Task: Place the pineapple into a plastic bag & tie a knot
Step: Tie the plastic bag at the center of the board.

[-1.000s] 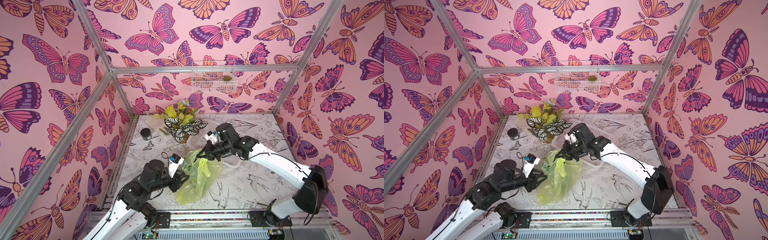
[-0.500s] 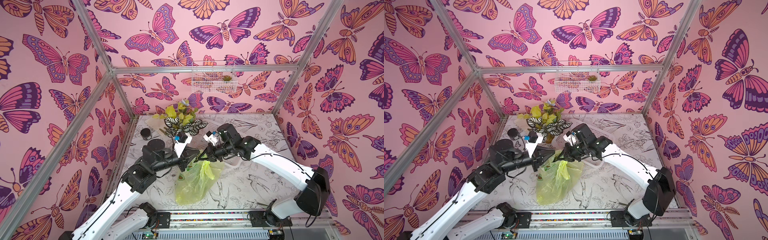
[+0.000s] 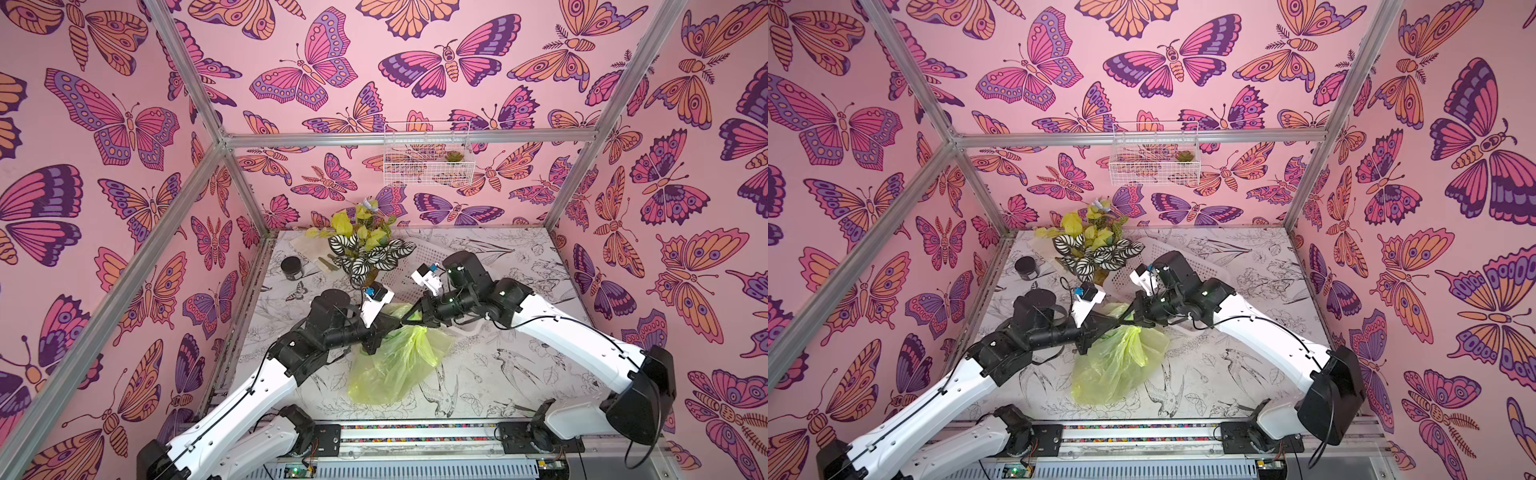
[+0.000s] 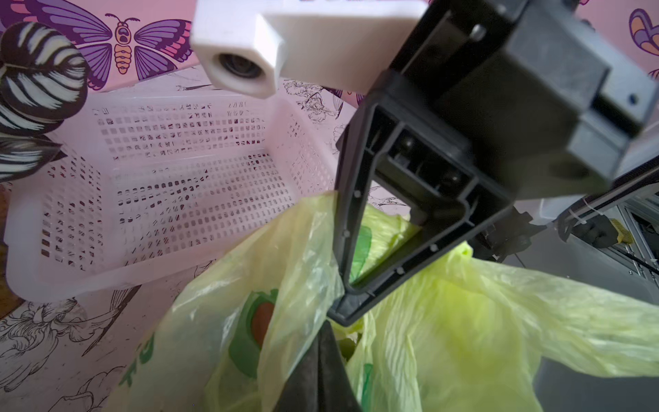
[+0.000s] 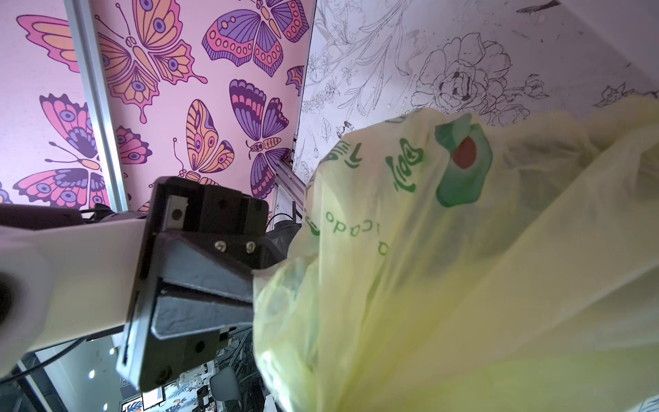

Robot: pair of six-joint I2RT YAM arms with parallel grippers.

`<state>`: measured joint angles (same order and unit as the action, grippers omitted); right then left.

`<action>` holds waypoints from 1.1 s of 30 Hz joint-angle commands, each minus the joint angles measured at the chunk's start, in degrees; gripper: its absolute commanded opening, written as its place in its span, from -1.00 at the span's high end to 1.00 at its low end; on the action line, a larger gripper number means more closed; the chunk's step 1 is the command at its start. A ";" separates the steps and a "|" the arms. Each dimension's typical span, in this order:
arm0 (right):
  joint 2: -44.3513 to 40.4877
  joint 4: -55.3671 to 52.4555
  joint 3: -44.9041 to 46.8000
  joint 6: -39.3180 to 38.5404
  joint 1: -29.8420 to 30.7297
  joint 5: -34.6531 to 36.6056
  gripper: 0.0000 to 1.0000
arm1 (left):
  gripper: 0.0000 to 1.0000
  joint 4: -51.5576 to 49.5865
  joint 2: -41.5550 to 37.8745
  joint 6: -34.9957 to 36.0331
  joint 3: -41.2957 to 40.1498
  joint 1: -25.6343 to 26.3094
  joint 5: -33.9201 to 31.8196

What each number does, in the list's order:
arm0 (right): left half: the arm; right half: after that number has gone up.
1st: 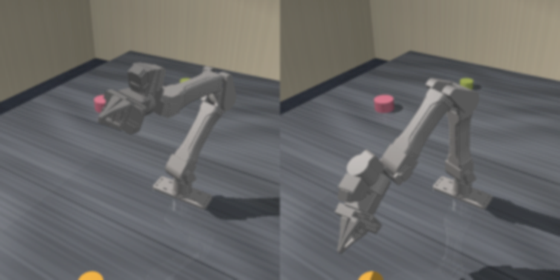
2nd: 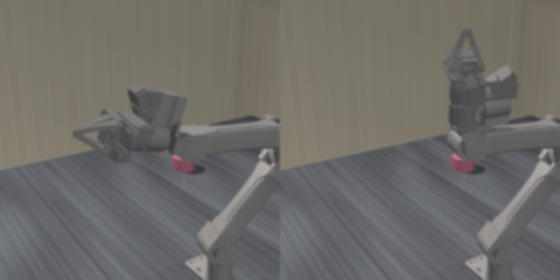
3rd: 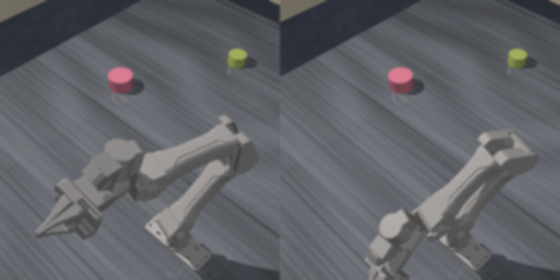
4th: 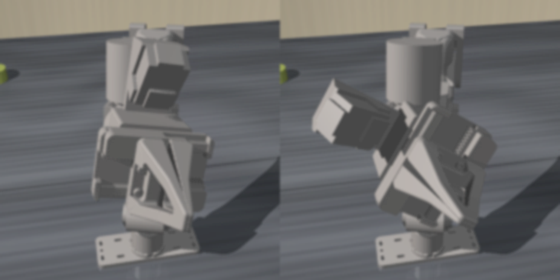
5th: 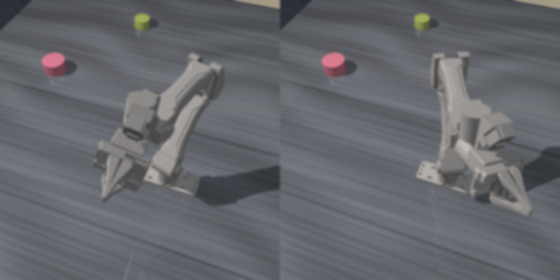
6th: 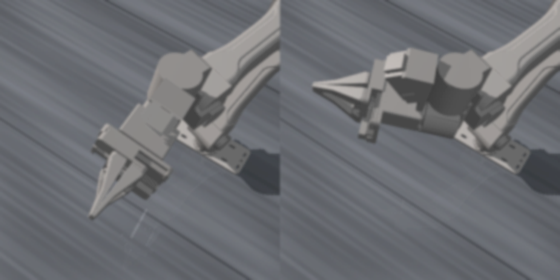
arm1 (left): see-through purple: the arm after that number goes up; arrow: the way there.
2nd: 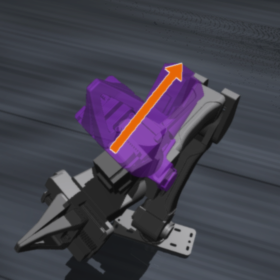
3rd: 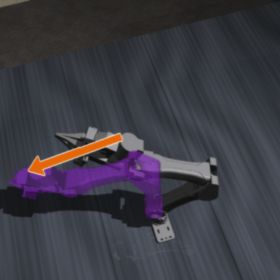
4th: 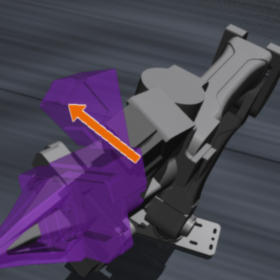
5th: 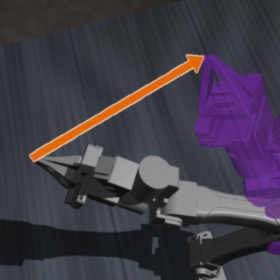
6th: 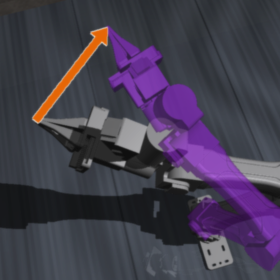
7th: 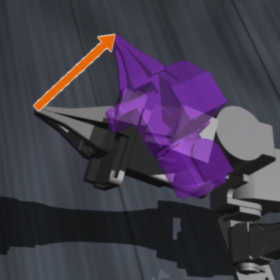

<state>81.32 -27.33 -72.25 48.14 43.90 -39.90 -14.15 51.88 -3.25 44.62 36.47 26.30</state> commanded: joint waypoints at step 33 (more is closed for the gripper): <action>0.87 28.66 5.87 8.53 -0.98 -15.76 1.00 | 0.09 18.90 -8.89 4.98 -12.36 0.18 2.30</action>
<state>82.52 -0.91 -63.86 59.51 43.38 -54.43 2.00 44.31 2.04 33.04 36.45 26.79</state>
